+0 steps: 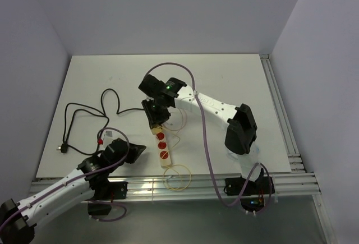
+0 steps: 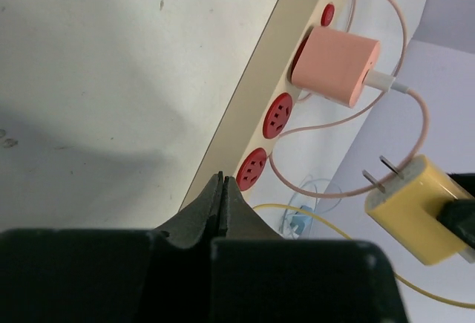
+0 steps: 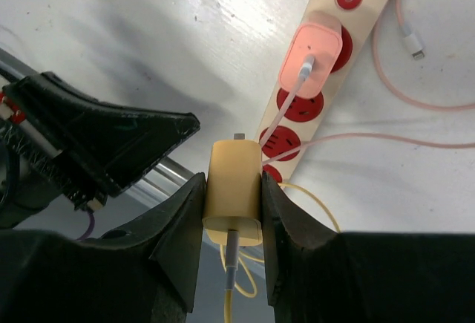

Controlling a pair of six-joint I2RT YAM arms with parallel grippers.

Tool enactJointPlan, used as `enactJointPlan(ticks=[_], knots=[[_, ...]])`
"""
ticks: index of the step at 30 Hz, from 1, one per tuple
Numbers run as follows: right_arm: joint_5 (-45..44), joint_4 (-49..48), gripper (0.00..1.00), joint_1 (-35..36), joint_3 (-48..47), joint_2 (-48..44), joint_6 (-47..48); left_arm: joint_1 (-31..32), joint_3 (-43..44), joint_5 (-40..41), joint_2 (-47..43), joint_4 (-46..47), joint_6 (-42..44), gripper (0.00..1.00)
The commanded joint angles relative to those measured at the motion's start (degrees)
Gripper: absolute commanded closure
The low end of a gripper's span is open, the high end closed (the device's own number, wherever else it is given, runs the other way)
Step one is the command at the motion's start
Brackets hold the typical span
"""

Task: Insert the plug

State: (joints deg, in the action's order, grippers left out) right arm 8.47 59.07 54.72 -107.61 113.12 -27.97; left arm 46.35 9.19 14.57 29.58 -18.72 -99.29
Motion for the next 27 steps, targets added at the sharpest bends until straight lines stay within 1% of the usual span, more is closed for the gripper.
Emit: enactJointPlan(ticks=[1, 4, 7, 8, 10, 12, 15, 18, 19, 21, 27], knots=[[-2.22, 5.25, 1.0, -0.23, -5.67, 3.06, 1.07, 0.24, 0.91, 3.53, -0.67, -1.84, 0.58, 1.0], [-4.07, 7.89, 1.0, -0.23, -8.05, 5.97, 0.46, 0.24, 2.85, 3.89, 1.87, -2.37, 2.6, 1.0], [-8.19, 9.39, 1.0, -0.4, -8.32, 6.5, -0.95, 0.24, 4.34, 3.89, 4.42, -2.29, 4.36, 1.0], [-10.99, 10.18, 1.0, -0.49, -8.32, 6.5, -1.21, 0.23, 4.78, 3.72, 4.78, -1.94, 5.06, 1.0], [-13.82, 10.37, 1.0, -0.58, -7.36, 4.66, -1.74, 0.23, 4.96, 3.45, 5.13, -1.58, 5.68, 1.0], [-14.53, 9.05, 1.0, -0.14, -3.77, 0.9, -2.44, 0.32, 4.7, 3.45, 4.78, -1.06, 6.3, 1.0], [-15.85, 8.69, 1.0, 0.3, -2.25, -2.1, -3.32, 0.23, 4.61, 4.15, 3.2, -1.93, 6.74, 1.0], [-14.01, 7.56, 1.0, 2.23, -2.25, -3.25, -2.89, 0.23, 5.13, 4.94, 1.62, -3.42, 6.91, 1.0], [-11.83, 6.94, 1.0, 3.02, -2.6, -3.0, -2.88, 0.32, 5.22, 5.38, 0.92, -4.21, 7.0, 1.0], [-10.15, 6.68, 1.0, 4.87, -4.18, -1.24, -2.97, 0.23, 5.22, 5.65, -0.05, -4.57, 7.17, 1.0], [-8.73, 6.94, 1.0, 5.49, -9.72, 4.12, -3.59, 0.23, 4.61, 5.65, -1.81, -5.8, 6.65, 1.0]])
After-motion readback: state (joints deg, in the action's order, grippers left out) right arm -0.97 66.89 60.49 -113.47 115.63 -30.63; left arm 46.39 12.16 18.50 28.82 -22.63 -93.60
